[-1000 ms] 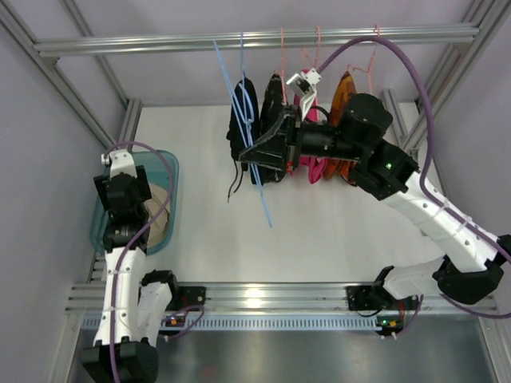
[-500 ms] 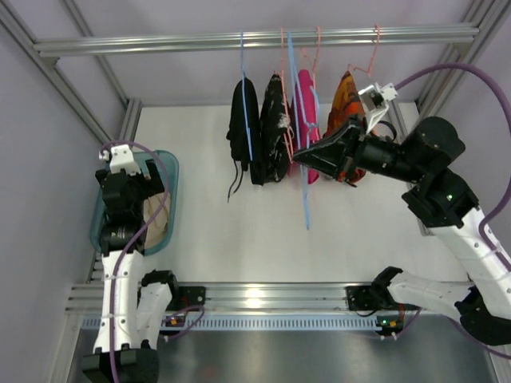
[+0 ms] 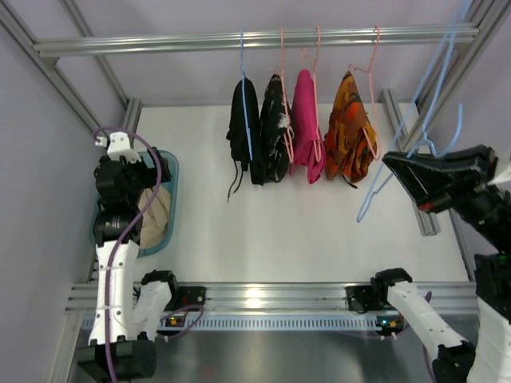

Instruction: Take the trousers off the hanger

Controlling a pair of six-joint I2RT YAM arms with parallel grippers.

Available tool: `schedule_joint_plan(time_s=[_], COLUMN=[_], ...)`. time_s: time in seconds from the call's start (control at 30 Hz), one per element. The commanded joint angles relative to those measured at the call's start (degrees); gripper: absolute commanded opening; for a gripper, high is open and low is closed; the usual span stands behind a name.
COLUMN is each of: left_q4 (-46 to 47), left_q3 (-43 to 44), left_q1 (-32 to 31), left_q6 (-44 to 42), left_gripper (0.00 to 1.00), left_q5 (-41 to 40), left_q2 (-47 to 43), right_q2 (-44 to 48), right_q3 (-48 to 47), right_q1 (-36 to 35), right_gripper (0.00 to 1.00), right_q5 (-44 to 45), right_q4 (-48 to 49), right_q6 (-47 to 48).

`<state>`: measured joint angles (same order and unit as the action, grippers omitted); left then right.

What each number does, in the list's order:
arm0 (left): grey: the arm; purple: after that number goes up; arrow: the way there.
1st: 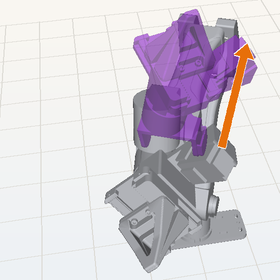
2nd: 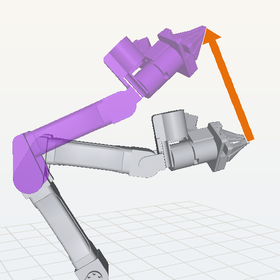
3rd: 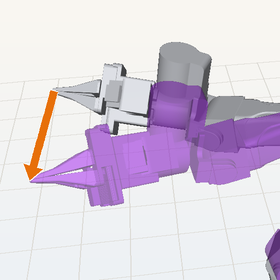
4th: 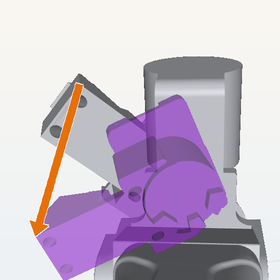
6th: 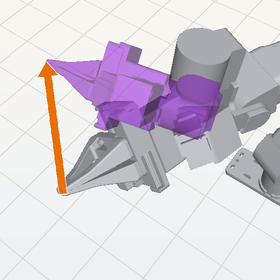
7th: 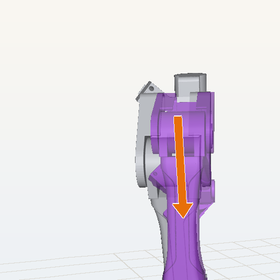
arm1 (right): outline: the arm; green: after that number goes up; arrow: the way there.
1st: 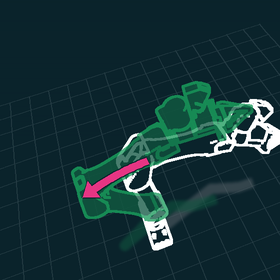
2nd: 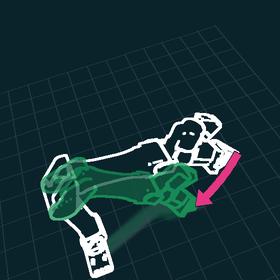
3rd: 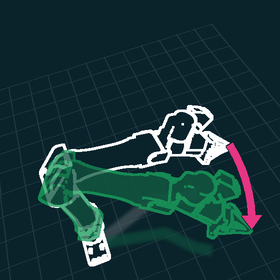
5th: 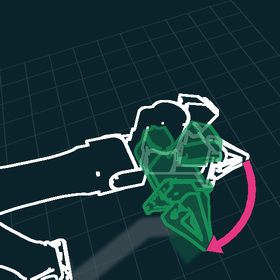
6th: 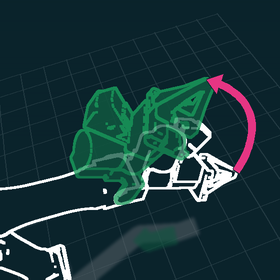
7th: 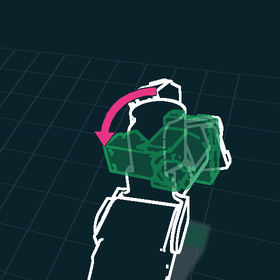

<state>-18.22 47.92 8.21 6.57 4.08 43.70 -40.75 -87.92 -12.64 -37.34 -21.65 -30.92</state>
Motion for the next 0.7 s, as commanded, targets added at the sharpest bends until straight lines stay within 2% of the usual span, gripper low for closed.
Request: schedule_joint_plan(time_s=[0.0,0.2,0.3,0.53,0.67], left_q4=[1.96,1.96,2.05,1.96,1.96], left_q3=[4.02,7.27,7.45,6.57,6.13], left_q1=[0.14,0.14,0.14,0.14,0.23], left_q6=[2.75,3.01,3.36,2.57,1.34], left_gripper=[0.98,0.98,0.98,0.98,0.98], left_q5=[4.09,5.50,5.68,5.68,5.50], left_q2=[0.59,1.91,1.47,-0.46,-1.60], right_q2=[4.36,5.69,3.93,0.76,-2.47], right_q3=[-0.24,-3.03,-3.75,2.66,3.64], right_q1=[5.68,11.84,15.53,19.58,20.20], right_gripper=[0.00,0.00,0.00,0.00,0.00], right_q5=[-0.45,3.59,0.18,-8.52,-9.15], right_q4=[-5.49,-17.79,-22.46,-28.36,-30.72], right_q6=[5.59,9.30,7.37,2.27,2.08])
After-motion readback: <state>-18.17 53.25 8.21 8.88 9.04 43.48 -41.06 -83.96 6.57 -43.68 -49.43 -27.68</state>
